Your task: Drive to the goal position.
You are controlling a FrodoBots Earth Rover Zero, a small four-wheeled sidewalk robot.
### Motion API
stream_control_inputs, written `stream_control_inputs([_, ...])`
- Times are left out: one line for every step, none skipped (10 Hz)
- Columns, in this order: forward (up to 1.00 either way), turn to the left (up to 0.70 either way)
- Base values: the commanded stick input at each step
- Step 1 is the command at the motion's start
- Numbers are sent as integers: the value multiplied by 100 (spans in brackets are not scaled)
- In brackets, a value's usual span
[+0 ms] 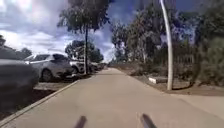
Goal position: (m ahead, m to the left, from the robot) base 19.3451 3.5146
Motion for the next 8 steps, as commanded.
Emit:
stream_control_inputs([100,0])
stream_control_inputs([100,-33])
stream_control_inputs([100,-40])
stream_control_inputs([100,-32])
stream_control_inputs([100,-15])
stream_control_inputs([100,0])
stream_control_inputs([100,0])
stream_control_inputs([100,0])
